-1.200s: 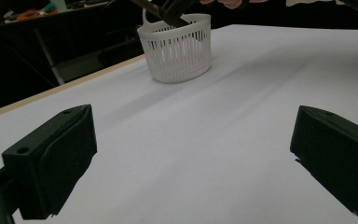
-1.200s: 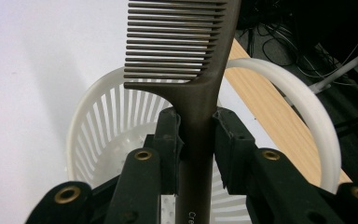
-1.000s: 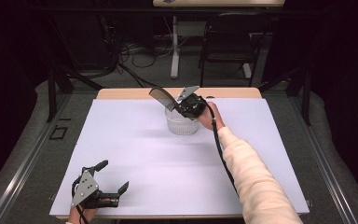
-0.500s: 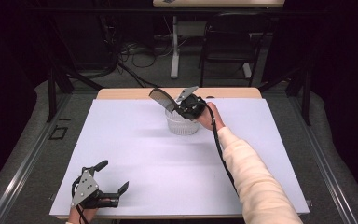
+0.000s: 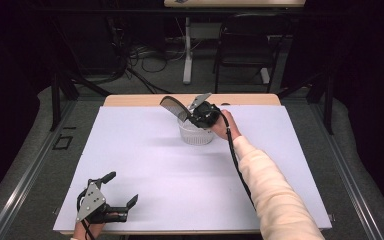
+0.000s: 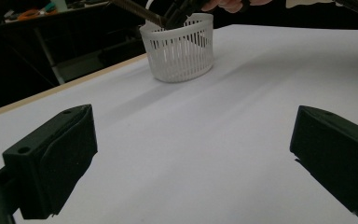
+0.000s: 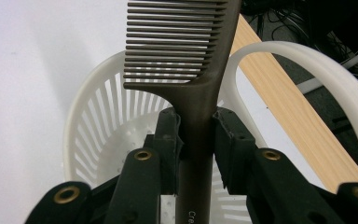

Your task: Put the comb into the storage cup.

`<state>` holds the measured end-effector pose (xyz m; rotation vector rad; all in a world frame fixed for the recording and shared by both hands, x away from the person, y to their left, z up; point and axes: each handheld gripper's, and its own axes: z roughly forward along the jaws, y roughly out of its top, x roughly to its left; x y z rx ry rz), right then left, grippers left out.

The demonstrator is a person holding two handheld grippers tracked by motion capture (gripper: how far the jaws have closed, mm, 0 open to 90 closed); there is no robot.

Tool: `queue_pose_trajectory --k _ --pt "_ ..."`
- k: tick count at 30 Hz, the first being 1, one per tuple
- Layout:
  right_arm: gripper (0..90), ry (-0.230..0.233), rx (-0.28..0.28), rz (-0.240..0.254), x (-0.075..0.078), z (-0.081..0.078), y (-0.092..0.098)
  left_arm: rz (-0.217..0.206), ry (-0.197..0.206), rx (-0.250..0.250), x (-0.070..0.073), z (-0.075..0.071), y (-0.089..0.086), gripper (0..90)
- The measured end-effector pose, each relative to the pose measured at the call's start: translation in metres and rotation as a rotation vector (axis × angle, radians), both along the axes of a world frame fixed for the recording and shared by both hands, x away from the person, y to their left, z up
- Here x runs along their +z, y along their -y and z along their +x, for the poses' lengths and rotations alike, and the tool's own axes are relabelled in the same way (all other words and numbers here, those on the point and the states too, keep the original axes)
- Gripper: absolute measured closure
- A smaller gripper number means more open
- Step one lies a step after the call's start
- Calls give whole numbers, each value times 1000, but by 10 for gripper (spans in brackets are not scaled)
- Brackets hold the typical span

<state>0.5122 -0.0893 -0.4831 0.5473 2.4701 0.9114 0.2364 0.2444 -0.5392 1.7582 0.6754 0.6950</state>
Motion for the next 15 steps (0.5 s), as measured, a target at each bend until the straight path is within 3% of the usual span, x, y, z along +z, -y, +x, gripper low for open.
queue_pose_trajectory --k 11,15 --pt "715 -10 -11 -15 -2 0 -1 2 0 0 0 0 0 6" --pt "581 -25 -21 -30 -1 0 0 1 2 0 0 0 -1 7"
